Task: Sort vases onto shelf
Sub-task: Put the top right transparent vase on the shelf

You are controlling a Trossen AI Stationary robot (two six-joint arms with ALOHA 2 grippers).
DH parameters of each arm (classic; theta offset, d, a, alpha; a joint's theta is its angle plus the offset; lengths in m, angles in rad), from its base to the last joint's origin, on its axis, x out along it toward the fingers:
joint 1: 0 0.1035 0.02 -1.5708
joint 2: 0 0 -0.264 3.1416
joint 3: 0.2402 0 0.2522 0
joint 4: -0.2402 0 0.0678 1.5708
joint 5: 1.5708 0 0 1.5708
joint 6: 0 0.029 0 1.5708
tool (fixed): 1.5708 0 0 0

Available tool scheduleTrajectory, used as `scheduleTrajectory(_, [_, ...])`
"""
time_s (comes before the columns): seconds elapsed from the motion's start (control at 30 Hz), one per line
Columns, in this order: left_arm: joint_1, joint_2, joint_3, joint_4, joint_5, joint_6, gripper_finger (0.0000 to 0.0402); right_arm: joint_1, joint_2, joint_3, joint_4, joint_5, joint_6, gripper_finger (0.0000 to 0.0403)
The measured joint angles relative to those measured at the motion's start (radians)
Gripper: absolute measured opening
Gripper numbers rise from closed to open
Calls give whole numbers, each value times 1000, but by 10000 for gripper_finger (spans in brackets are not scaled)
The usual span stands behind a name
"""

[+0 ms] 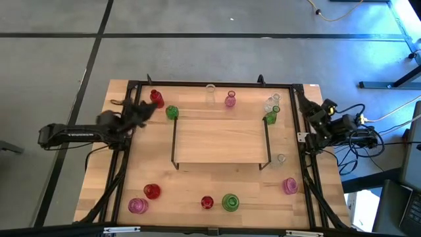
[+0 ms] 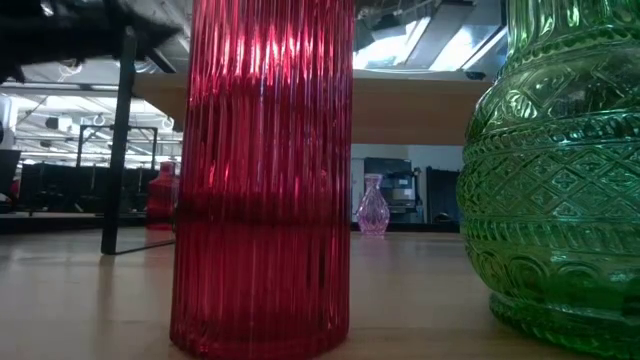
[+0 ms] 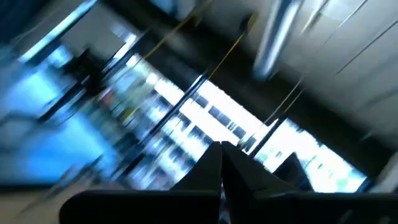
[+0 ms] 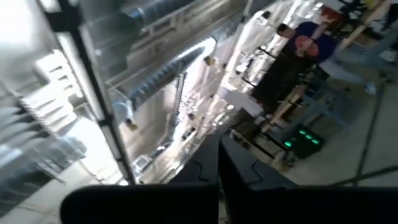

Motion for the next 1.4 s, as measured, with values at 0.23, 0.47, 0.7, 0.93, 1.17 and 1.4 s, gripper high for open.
scheduleTrajectory(0.23, [0, 0, 23, 265, 54, 28, 0, 0, 42, 18, 193, -178, -108, 0])
scheduleTrajectory(0.47, [0, 121, 366, 80, 303, 133, 0, 0, 360, 270, 220, -234, -303, 28])
scheduleTrajectory(0.7, [0, 327, 923, -749, 227, 395, 0, 0, 770, 768, -264, -44, -493, 102])
scheduleTrajectory(0.93, [0, 460, 1242, -1193, 66, 472, 0, -73, 1127, 1337, -1101, 361, -428, 134])
scheduleTrajectory(1.17, [0, 473, 1274, -1286, 61, 468, 0, -440, 1379, 1755, -1792, -85, -68, 120])
scheduleTrajectory(1.4, [0, 473, 1273, -1356, 81, 453, 0, -793, 1479, 1741, -1979, -370, -52, 116])
